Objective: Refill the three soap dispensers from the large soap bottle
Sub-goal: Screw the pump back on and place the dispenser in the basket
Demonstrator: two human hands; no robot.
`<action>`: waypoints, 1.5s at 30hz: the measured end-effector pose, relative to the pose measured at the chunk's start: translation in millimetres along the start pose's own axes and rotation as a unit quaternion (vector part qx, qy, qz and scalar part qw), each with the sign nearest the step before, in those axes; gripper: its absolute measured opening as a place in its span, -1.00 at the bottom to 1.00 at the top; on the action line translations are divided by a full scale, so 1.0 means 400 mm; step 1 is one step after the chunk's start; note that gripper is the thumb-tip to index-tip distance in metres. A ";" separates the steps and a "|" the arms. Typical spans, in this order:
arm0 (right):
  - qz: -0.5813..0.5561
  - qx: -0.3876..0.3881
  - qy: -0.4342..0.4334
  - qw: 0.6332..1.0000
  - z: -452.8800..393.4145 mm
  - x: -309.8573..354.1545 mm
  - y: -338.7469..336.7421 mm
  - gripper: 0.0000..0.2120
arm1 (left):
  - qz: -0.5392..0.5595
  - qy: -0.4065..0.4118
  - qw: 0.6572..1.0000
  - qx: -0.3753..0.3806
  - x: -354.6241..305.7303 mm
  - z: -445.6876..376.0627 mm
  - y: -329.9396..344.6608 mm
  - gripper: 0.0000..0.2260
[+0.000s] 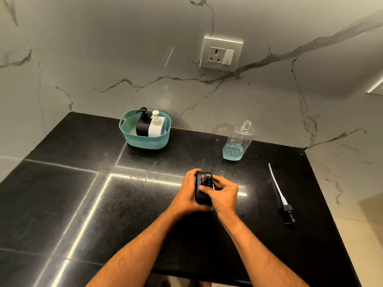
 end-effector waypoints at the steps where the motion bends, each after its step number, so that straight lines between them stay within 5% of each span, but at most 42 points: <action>1: -0.006 -0.012 0.001 1.000 0.004 0.000 0.000 -0.53 | -0.001 0.002 1.000 0.000 -0.003 0.000 0.000 0.07; 9: 0.002 -0.024 -0.045 0.999 0.021 0.005 0.003 -0.50 | 0.005 -0.008 1.000 -0.011 -0.007 0.002 -0.005 0.06; 14: 0.030 0.095 -0.027 0.995 0.017 -0.028 -0.014 -0.09 | 0.011 -0.030 0.999 0.006 0.005 0.003 0.001 0.20; 19: 0.083 0.195 -0.035 0.977 0.022 -0.052 -0.005 0.07 | 0.019 -0.036 0.999 0.027 0.019 0.001 -0.007 0.19; 28: 0.097 0.222 -0.115 0.963 -0.005 0.042 0.094 0.08 | -0.002 -0.002 1.000 -0.020 -0.001 -0.043 -0.143 0.17; 45: 0.048 0.304 -0.235 0.922 -0.034 0.388 0.604 -0.08 | -0.039 0.021 0.991 -0.129 -0.055 -0.221 -0.720 0.10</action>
Point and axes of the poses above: each hand's wrist, its own z-axis away from the middle knuckle, its own y-axis out of the palm, x = y × z, the point moved 7 cm from there along -z, towards the middle knuckle, and after that the axes turned 11 degrees about -x, right-handed, at the moved point
